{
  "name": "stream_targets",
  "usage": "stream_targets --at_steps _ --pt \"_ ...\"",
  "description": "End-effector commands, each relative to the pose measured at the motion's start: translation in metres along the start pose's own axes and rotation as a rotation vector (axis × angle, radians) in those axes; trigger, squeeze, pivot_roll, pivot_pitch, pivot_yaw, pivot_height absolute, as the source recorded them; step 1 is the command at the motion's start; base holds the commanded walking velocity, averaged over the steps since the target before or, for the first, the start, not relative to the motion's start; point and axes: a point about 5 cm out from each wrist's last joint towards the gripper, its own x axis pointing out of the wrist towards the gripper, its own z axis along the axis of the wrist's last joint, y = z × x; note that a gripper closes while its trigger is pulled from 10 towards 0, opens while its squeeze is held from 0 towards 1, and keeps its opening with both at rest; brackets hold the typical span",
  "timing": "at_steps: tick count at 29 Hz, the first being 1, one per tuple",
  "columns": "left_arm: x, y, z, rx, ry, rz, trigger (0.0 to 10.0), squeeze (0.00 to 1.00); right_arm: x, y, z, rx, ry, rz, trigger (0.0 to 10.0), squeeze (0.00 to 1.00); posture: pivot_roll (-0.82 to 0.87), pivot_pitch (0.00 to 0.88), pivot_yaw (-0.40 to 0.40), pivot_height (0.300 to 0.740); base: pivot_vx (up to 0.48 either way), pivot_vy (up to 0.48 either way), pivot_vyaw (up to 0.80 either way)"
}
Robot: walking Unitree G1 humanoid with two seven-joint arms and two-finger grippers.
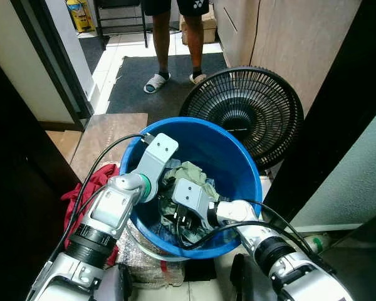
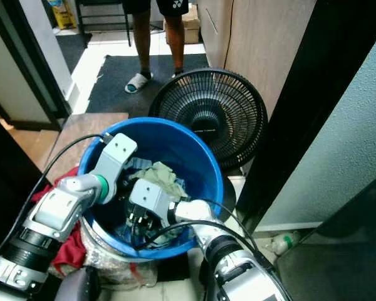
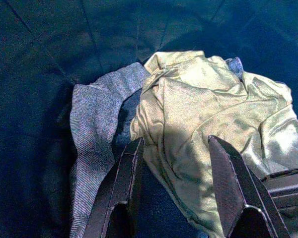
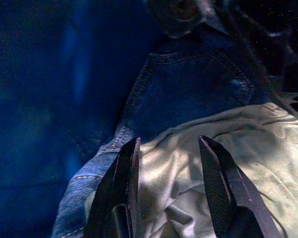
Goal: Clothes washing
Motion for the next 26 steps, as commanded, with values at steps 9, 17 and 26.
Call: stream_targets --at_steps 9,17,26 --pt "0.002 0.000 -0.004 -0.009 0.020 -0.008 10.0 0.00 -0.020 0.003 -0.030 -0.135 0.206 0.065 10.0 0.00 0.08 0.105 0.103 0.490 0.000 0.000 0.00" --pt "0.003 -0.002 -0.003 -0.009 0.017 -0.016 10.0 0.00 -0.023 0.001 -0.032 -0.175 0.243 0.085 10.0 0.00 0.08 0.105 0.105 0.490 0.000 0.000 0.00" --pt "0.004 -0.001 -0.002 -0.006 0.019 -0.018 10.0 0.00 -0.029 0.006 -0.031 -0.146 0.212 0.170 10.0 0.00 0.09 0.108 0.108 0.490 0.000 0.000 0.00"
